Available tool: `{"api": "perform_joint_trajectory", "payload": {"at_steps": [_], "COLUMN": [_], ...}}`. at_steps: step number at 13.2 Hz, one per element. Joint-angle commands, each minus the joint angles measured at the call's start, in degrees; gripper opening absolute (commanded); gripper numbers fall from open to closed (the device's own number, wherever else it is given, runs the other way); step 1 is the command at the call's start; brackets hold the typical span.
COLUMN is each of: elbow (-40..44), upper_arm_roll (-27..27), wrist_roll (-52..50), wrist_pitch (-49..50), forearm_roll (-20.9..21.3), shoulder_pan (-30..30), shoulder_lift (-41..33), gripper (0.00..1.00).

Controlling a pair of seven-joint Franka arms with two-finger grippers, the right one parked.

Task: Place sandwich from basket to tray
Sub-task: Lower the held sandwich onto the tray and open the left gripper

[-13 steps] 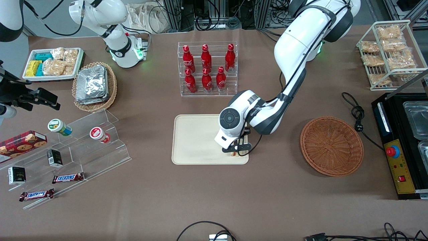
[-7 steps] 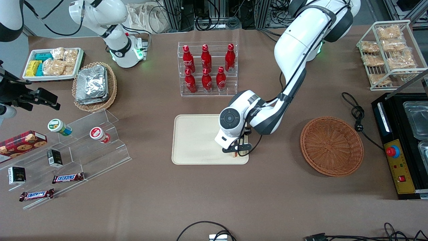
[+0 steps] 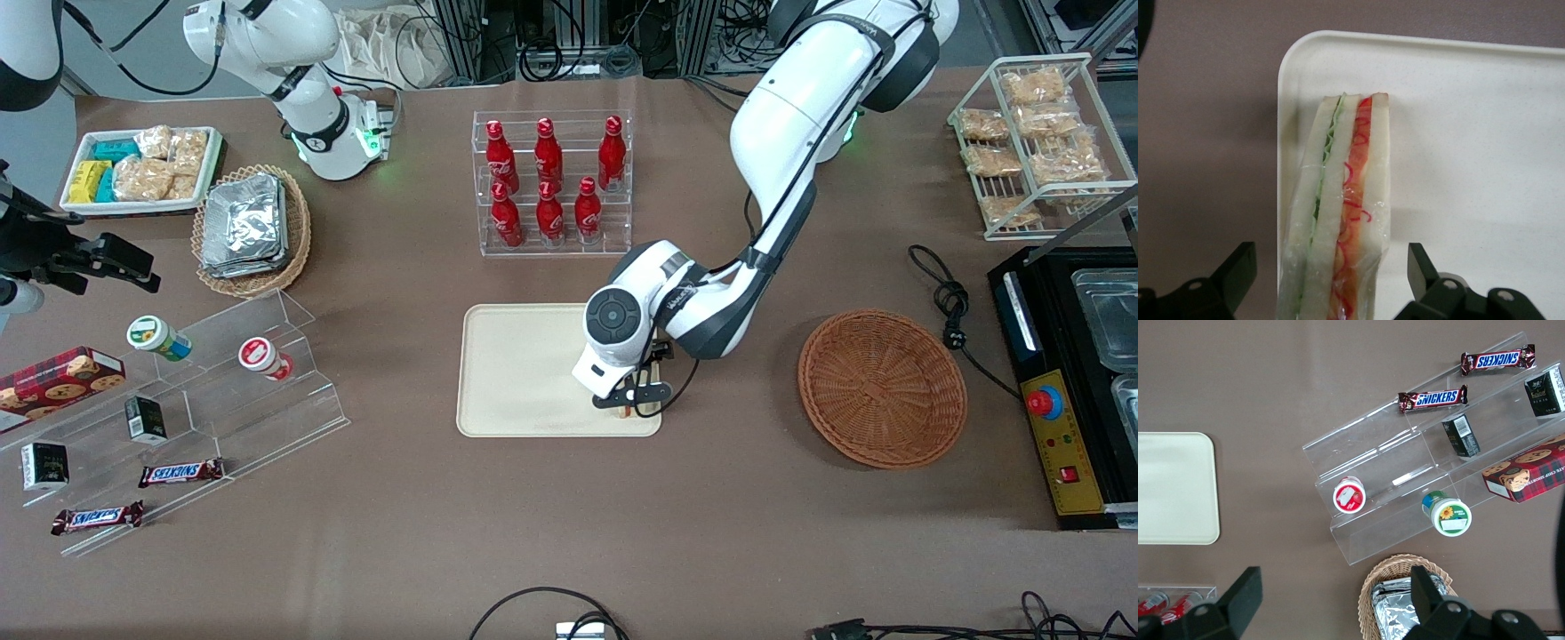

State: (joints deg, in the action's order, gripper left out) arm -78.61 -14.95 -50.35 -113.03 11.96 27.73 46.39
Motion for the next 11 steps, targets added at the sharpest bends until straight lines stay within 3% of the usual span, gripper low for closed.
{"api": "perform_joint_trajectory", "payload": {"at_steps": [1,4,8,10,11], "elbow": [1.0,-0.84,-9.36,-10.34,-11.12], "upper_arm_roll": [0.88,3.26,4.4,4.49,4.58], "wrist_roll": [-0.8,3.83,12.29,13.26,14.22], "wrist_pitch": [0.44,0.79,1.05,2.8,3.07], "forearm_roll": [0.08,-1.24,-1.94,-7.18,-7.56], "shoulder_pan": [0.83,0.83,-2.58,-5.57,-7.5], "shoulder_lift": [-1.82,-6.29,-17.8,-22.9,-25.27], "gripper": [1.0,1.0,1.0,1.0,1.0]}}
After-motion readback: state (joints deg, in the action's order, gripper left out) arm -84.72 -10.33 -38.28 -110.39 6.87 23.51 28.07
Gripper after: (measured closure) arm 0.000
